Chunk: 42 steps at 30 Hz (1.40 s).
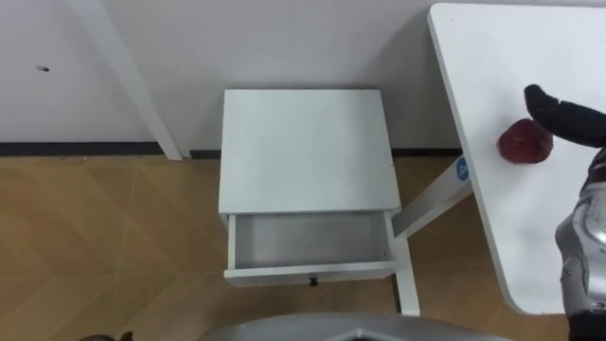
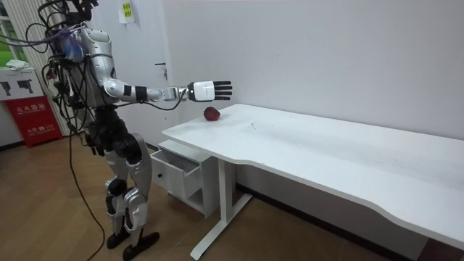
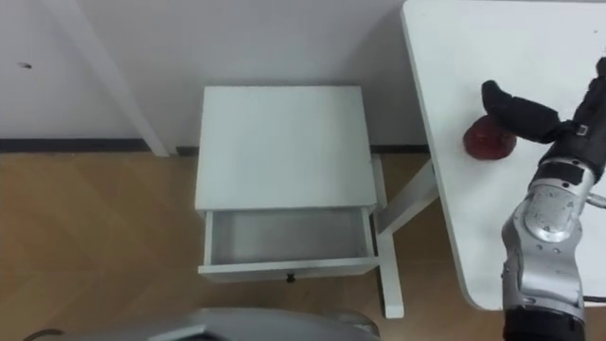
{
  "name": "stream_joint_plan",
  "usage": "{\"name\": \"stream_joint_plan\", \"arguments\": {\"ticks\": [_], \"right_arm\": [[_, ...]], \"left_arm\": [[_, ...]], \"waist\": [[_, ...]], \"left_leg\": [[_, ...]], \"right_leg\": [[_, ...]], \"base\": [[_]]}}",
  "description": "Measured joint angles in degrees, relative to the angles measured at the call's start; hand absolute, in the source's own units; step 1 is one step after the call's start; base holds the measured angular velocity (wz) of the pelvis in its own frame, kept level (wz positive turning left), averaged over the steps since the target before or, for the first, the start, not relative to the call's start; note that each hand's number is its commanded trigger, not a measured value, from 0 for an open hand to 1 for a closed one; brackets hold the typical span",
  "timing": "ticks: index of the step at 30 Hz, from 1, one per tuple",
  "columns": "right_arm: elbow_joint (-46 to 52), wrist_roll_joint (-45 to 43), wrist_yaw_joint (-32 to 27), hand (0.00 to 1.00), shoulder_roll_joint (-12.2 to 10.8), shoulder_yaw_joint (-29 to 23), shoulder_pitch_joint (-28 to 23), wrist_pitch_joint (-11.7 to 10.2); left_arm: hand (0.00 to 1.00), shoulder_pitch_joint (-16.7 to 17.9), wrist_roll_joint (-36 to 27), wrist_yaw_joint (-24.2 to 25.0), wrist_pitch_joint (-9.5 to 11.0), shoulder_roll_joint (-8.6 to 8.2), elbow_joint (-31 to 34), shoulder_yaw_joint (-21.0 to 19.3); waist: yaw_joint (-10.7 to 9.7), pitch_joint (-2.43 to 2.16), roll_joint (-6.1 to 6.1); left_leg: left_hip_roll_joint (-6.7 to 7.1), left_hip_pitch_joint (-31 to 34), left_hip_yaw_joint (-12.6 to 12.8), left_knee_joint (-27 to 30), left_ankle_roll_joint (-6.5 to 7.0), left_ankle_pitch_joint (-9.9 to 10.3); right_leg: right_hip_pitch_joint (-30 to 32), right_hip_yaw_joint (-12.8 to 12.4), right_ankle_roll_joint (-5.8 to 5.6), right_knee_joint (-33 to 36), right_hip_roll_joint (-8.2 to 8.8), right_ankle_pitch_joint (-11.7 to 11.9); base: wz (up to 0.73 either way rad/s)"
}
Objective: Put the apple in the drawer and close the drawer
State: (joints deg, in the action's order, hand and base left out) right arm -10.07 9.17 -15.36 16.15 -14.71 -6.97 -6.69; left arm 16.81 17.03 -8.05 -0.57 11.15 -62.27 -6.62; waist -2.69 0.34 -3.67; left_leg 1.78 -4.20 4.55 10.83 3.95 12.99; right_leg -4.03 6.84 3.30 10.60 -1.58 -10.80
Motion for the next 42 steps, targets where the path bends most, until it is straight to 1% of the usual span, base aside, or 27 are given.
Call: {"name": "stream_joint_plan", "arguments": {"ticks": [3, 5, 7, 11, 13, 14, 17, 18, 20, 25, 30, 33, 35, 37, 39, 42], "right_arm": [[-0.30, 0.01, 2.05, 0.00, 0.54, 0.00, 0.27, 0.42], [-0.40, -0.01, 3.71, 0.00, 1.68, 0.00, 0.27, 0.44], [-0.40, -0.06, 4.46, 0.00, 2.32, 0.00, 0.27, 0.45], [-0.40, -0.33, 6.33, 0.00, 2.43, 0.00, 0.27, 0.62], [-0.41, -0.33, 6.94, 0.00, 2.42, 0.01, 0.26, 1.08], [-0.41, -0.33, 7.19, 0.00, 2.42, 0.01, 0.26, 1.72], [-1.41, -1.13, 8.94, 0.00, 2.42, 0.08, 0.25, 2.09], [-1.76, -1.73, 9.50, 0.00, 2.42, 0.09, 0.25, 2.72], [-2.44, -2.50, 10.51, 0.00, 2.42, 0.09, 0.26, 3.10], [-4.57, -2.74, 11.86, 0.00, 2.43, 0.20, 0.31, 3.80], [-6.02, -2.74, 13.08, 0.00, 2.43, 0.29, 0.31, 4.88], [-8.04, -2.70, 13.65, 0.00, 2.44, 0.52, 0.36, 5.03], [-8.36, -2.72, 13.73, 0.00, 2.45, 0.61, 0.37, 5.10], [-8.87, -2.86, 13.88, 0.00, 2.46, 0.61, 0.54, 5.08], [-11.05, -3.61, 14.31, 0.00, 2.61, 0.59, 1.87, 5.06], [-12.27, -4.56, 14.93, 0.00, 2.72, 0.66, 2.34, 5.13]], "left_arm": [[0.00, 0.24, 0.01, 0.11, -0.05, 0.00, 1.22, 0.01], [0.00, 0.48, 0.04, 0.15, -0.05, 0.00, 2.16, 0.01], [0.00, 0.70, 0.02, 0.15, -0.05, -0.01, 2.52, 0.01], [0.00, 1.21, 0.06, 0.15, -0.33, -0.05, 2.81, 0.06], [0.00, 1.29, 0.06, 0.13, -0.43, -0.05, 2.97, 0.06], [0.00, 1.47, 0.06, 0.11, -0.61, -0.05, 3.26, 0.06], [0.00, 1.54, 0.06, 0.03, -1.13, -0.06, 3.23, 0.09], [0.00, 1.55, 0.06, 0.02, -1.46, -0.10, 3.23, 0.10], [0.00, 1.64, 0.06, 0.01, -1.95, -0.25, 3.22, 0.10], [0.00, 1.69, 0.19, 0.21, -2.11, -0.24, 3.23, 0.11], [0.00, 1.82, 0.21, 1.15, -2.52, -0.16, 3.28, 0.09], [0.00, 1.74, 0.21, 1.52, -2.82, 0.27, 3.93, 0.09], [0.00, 1.74, 0.21, 1.61, -2.83, 0.34, 4.01, 0.09], [0.00, 1.69, 0.20, 2.02, -2.84, 0.59, 4.02, 0.10], [0.00, 1.40, 0.09, 2.12, -2.87, 0.92, 4.03, 0.10], [0.00, 1.09, 0.13, 2.48, -2.87, 0.91, 4.05, 0.11]], "waist": [[-0.01, -0.02, 0.00], [-0.01, -0.03, 0.01], [0.00, -0.06, -0.05], [-0.21, -0.23, -0.31], [-0.28, -0.23, -0.31], [-0.28, -0.23, -0.31], [-0.21, -0.20, -0.17], [-0.20, -0.20, -0.08], [-0.20, -0.24, 0.14], [-0.11, -0.29, 0.36], [-0.17, -0.21, -0.06], [-0.18, -0.27, -0.91], [-0.21, -0.26, -1.11], [-0.38, -0.26, -1.22], [-0.85, -0.16, -1.36], [-0.88, -0.12, -1.13]], "left_leg": [[0.00, 0.04, -0.10, 0.13, 0.00, 0.00], [0.00, 0.06, -0.13, 0.16, 0.00, 0.00], [0.01, 0.06, -0.15, 0.15, -0.01, 0.00], [0.00, 0.06, -0.28, 0.17, -0.01, 0.00], [0.01, 0.04, -0.28, 0.24, 0.00, 0.00], [0.02, 0.01, -0.31, 0.35, 0.00, 0.00], [0.04, -0.10, -0.57, 0.46, -0.01, 0.01], [0.04, -0.10, -0.66, 0.48, -0.01, 0.01], [0.04, -0.08, -0.76, 0.46, -0.02, 0.02], [0.06, -0.11, -0.77, 0.50, -0.03, 0.03], [0.13, -0.45, -0.66, 0.49, -0.02, 0.02], [0.13, -0.41, -0.72, 0.46, -0.02, 0.01], [0.15, -0.38, -0.76, 0.40, -0.02, 0.01], [0.15, -0.38, -0.90, 0.35, -0.02, 0.02], [0.14, -0.38, -1.01, 0.25, -0.02, 0.02], [0.14, -0.44, -0.99, -0.07, -0.02, 0.02]], "right_leg": [[-0.10, 0.18, 0.02, 0.00, 0.01, 0.01], [-0.12, 0.27, 0.02, -0.01, 0.03, 0.01], [-0.14, 0.36, 0.02, -0.03, 0.03, 0.01], [-0.23, 0.51, 0.02, -0.09, 0.04, 0.01], [-0.31, 0.55, 0.03, -0.08, 0.07, 0.02], [-0.43, 0.64, 0.03, -0.08, 0.10, 0.02], [-0.69, 0.86, 0.03, -0.09, 0.13, 0.02], [-0.72, 0.97, 0.03, -0.06, 0.14, 0.02], [-0.82, 1.10, 0.05, -0.03, 0.15, 0.03], [-1.01, 1.19, 0.08, -0.11, 0.16, 0.05], [-1.70, 1.30, 0.04, -1.06, 0.16, 0.18], [-1.75, 1.49, 0.03, -1.34, 0.16, 0.18], [-1.88, 1.59, 0.00, -1.67, 0.16, 0.21], [-1.93, 1.74, -0.01, -1.69, 0.16, 0.21], [-1.92, 1.83, -0.01, -1.68, 0.15, 0.22], [-1.85, 1.86, -0.02, -1.67, 0.15, 0.22]], "base": [[0.01], [0.00], [0.00], [0.00], [0.00], [0.04], [0.05], [0.05], [0.04], [0.01], [0.00], [0.00], [0.00], [0.04], [0.02], [0.00]]}}
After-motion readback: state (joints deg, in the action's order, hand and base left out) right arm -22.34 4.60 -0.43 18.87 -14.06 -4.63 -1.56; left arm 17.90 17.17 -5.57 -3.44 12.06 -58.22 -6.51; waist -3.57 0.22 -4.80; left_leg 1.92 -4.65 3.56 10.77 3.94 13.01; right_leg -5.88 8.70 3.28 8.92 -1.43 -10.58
